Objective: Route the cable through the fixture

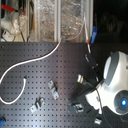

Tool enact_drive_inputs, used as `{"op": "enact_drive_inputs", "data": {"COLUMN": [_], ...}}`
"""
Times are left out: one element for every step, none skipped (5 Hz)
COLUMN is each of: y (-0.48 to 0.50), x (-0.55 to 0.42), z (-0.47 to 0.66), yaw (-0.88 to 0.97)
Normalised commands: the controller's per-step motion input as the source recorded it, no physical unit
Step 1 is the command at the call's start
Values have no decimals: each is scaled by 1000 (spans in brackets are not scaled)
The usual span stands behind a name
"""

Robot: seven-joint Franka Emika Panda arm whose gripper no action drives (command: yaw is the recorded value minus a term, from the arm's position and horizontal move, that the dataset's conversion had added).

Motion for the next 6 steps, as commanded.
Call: {"op": "enact_drive_inputs", "data": {"y": [-5, -11, -14, 0, -122, -52], "x": [-38, -31, -33, 0, -98, -31], "z": [105, 112, 100, 0, 100, 91], "yaw": [-1000, -998, -997, -323, -725, -868]}}
